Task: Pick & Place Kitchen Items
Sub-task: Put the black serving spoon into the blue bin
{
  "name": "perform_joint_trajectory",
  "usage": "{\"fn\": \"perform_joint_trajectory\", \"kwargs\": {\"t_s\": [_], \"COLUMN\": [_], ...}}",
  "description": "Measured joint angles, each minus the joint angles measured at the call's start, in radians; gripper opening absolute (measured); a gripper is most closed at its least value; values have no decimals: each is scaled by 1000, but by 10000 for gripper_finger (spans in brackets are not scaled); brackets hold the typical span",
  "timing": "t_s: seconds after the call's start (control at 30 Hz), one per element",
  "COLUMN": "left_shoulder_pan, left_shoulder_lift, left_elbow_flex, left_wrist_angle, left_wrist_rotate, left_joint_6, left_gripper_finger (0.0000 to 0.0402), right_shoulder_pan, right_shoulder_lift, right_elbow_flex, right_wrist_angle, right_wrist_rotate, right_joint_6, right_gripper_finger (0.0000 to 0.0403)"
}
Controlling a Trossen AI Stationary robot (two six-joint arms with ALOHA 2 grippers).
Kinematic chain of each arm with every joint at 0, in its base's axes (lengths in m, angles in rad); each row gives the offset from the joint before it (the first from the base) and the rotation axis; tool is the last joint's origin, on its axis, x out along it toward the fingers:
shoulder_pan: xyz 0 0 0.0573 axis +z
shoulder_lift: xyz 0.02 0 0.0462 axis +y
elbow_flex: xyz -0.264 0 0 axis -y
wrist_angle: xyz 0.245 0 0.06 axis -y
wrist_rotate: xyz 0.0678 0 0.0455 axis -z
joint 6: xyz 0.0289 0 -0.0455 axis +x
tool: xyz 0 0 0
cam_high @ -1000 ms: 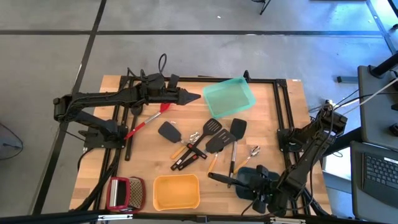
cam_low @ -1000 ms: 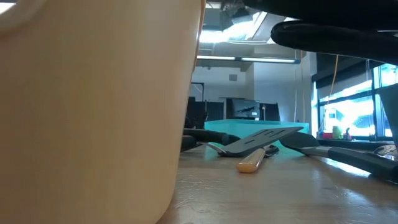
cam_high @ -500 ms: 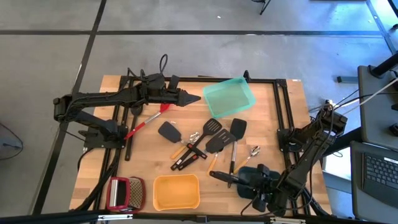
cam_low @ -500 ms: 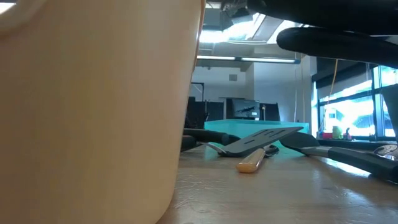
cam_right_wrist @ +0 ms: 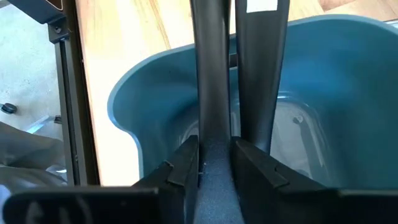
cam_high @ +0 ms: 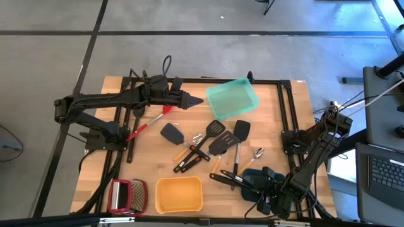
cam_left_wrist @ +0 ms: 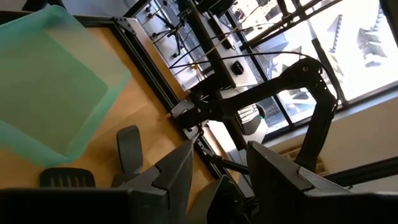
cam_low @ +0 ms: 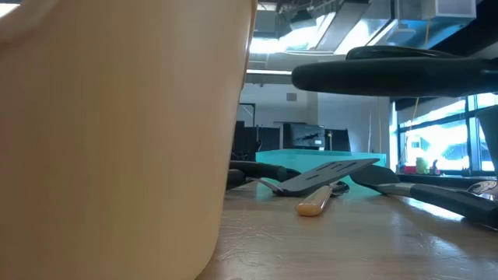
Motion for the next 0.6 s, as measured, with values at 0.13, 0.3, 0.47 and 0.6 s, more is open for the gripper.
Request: {"fn": "perform_joint_trajectory", "kwargs": {"t_s": [0.13, 0.3, 0.47, 0.6], "left_shoulder_pan": [0, 0, 0, 0], "left_shoulder_lift": [0, 0, 0, 0], "left_elbow_flex": [0, 0, 0, 0], "left_wrist_angle": [-15, -21, -21, -21], "left_wrist_rotate": [0, 0, 0, 0], "left_joint_6": [5, 7, 7, 7], "left_gripper_finger": [146, 146, 146, 146], "right_shoulder_pan": [0, 0, 0, 0], "right_shoulder_lift": [0, 0, 0, 0], "right_elbow_flex": [0, 0, 0, 0], "right_wrist_angle": [0, 0, -19, -29], "right_wrist_rotate": [2, 2, 2, -19], "right_joint_6": [4, 4, 37, 41], "right_gripper_finger": [93, 93, 93, 93]}}
